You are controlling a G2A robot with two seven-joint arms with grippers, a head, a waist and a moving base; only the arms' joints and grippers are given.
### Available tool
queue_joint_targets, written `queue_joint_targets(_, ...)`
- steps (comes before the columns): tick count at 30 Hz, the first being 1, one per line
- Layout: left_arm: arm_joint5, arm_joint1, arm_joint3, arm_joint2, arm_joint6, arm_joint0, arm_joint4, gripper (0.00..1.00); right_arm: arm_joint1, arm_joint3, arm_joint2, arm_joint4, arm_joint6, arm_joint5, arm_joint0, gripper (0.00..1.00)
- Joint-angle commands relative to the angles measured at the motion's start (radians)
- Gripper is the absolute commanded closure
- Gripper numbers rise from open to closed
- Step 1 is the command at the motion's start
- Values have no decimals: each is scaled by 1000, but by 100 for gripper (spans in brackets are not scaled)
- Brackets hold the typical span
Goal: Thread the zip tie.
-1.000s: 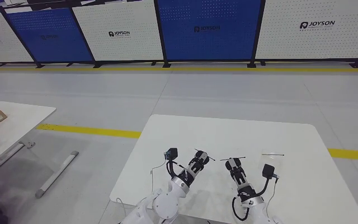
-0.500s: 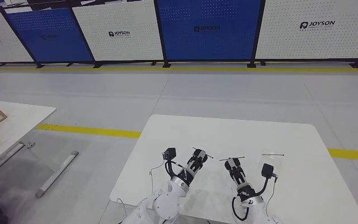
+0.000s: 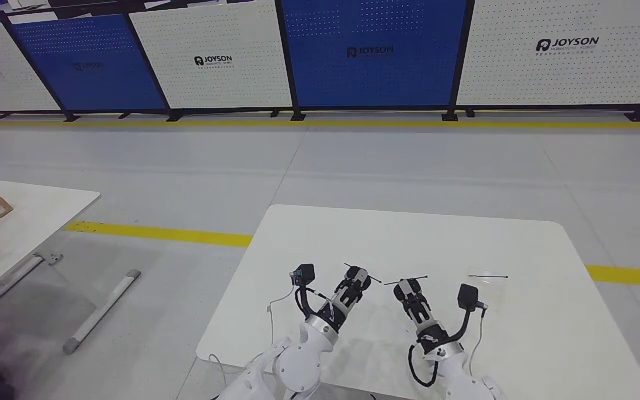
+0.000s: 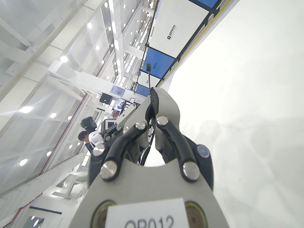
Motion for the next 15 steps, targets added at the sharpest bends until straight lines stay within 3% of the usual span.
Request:
queue_joint_targets(1, 0, 0, 0, 0, 0, 0, 0, 100, 0, 0, 0, 0, 0, 0, 0, 100)
queue_joint_targets(15, 0, 0, 0, 0, 0, 0, 0, 100, -14, 12, -7, 5, 5, 16, 17, 100)
